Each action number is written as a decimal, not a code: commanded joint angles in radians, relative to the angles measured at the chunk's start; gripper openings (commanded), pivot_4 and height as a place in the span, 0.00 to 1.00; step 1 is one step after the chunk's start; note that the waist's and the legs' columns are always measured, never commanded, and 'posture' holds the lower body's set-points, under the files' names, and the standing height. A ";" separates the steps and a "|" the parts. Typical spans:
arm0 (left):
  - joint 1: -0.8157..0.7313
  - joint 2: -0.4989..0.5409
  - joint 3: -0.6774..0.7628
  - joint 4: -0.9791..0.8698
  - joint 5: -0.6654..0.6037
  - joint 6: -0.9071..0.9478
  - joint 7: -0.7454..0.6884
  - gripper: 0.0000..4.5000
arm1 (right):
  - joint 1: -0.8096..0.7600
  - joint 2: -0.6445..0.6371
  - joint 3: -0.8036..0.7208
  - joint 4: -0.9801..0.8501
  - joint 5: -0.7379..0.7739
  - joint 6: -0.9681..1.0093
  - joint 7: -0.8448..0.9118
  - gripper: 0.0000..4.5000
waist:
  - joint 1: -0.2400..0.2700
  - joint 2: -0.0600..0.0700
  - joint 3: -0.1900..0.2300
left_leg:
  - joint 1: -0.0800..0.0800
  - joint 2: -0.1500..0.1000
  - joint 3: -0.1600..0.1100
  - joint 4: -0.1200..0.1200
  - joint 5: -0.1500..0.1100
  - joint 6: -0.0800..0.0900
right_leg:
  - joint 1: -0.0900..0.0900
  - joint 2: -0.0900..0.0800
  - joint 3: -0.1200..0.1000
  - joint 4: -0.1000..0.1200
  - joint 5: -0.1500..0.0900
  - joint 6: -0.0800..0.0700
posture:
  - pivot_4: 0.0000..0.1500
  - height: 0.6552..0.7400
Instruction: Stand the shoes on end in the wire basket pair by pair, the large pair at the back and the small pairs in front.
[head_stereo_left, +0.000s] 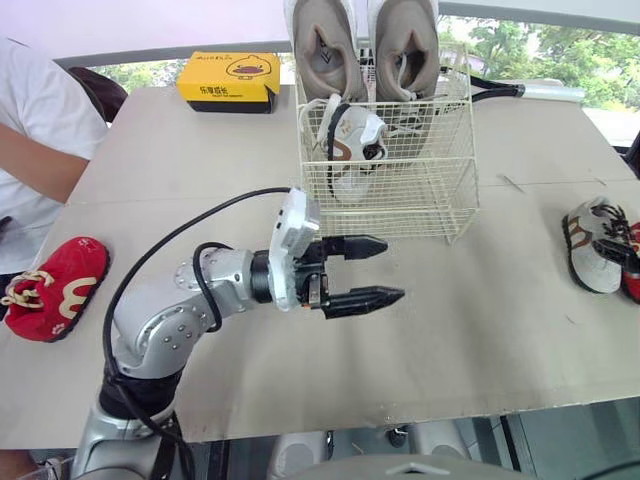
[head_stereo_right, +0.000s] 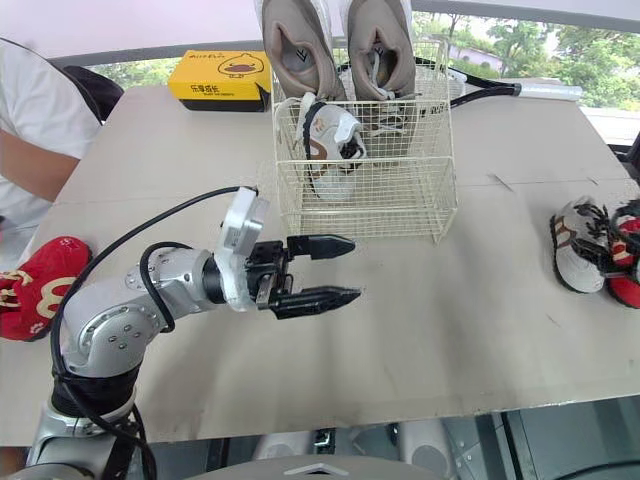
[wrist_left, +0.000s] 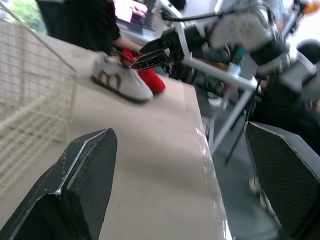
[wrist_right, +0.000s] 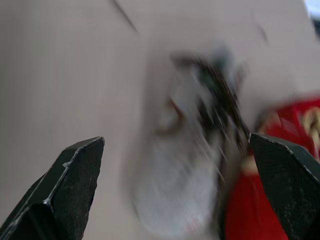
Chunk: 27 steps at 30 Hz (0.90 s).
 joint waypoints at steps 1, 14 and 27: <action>0.008 0.031 -0.011 0.002 0.049 -0.070 -0.077 0.98 | -0.043 -0.038 -0.033 0.091 -0.013 0.016 0.060 1.00 | -0.002 0.000 0.000 | 0.000 0.000 0.000 0.000 0.000 0.000 | 0.000 0.002 0.003 0.000 0.000 0.000 | 1.00 1.00; 0.014 -0.012 -0.046 -0.006 0.094 -0.120 -0.056 0.98 | -0.159 -0.007 -0.009 0.223 -0.119 -0.038 0.056 1.00 | 0.002 0.000 0.000 | -0.001 0.000 -0.001 0.000 0.000 0.000 | -0.001 0.013 0.017 -0.001 0.002 0.004 | 1.00 1.00; -0.002 -0.036 -0.061 -0.015 0.094 -0.112 -0.024 0.98 | -0.349 0.023 0.250 0.435 -0.203 -0.115 0.202 1.00 | -0.012 0.000 0.000 | 0.000 0.000 0.000 0.000 0.000 0.000 | -0.001 0.013 0.019 0.000 0.002 0.004 | 1.00 1.00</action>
